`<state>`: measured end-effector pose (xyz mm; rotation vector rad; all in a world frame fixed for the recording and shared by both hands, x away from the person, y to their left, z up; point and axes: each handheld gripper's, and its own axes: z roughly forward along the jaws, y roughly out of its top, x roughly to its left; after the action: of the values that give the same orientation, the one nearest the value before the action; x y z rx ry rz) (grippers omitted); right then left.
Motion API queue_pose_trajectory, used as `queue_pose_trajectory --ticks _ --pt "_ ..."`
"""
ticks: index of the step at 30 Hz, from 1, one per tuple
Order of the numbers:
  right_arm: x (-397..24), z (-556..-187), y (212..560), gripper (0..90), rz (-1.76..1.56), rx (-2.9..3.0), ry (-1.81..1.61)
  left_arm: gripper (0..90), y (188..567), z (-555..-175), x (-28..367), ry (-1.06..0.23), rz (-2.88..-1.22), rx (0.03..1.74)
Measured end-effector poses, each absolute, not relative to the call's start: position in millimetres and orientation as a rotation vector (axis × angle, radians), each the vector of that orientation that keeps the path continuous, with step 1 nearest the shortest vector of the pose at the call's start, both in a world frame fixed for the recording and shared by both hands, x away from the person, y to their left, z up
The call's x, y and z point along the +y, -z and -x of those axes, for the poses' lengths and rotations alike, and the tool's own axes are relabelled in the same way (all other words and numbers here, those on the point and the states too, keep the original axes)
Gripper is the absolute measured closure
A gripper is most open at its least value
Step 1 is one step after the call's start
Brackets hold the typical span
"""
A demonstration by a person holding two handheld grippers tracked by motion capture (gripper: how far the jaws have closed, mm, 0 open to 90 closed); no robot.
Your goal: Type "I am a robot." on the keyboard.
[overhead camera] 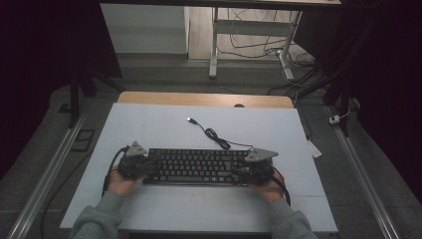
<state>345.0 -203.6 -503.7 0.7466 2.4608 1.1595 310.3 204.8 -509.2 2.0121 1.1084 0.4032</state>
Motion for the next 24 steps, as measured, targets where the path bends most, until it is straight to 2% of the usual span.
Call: queue_pose_trajectory --ticks 5,8,13,24 --pt "-204.3 -345.6 503.8 50.1 -0.751 2.461 -1.152 59.3 508.4 -311.0 208.8 -0.406 -1.975 1.132" --pt "-204.0 -345.4 503.7 49.9 -0.746 2.458 -1.156 51.6 507.5 -310.3 209.7 -0.417 -1.968 1.136" --pt "-204.1 -345.0 503.5 49.8 -0.745 2.456 -1.156 45.1 506.8 -310.2 210.2 -0.421 -1.961 1.146" --pt "-204.2 -345.4 503.8 49.7 -0.744 2.456 -1.157 39.0 506.3 -310.2 208.9 -0.412 -1.961 1.147"
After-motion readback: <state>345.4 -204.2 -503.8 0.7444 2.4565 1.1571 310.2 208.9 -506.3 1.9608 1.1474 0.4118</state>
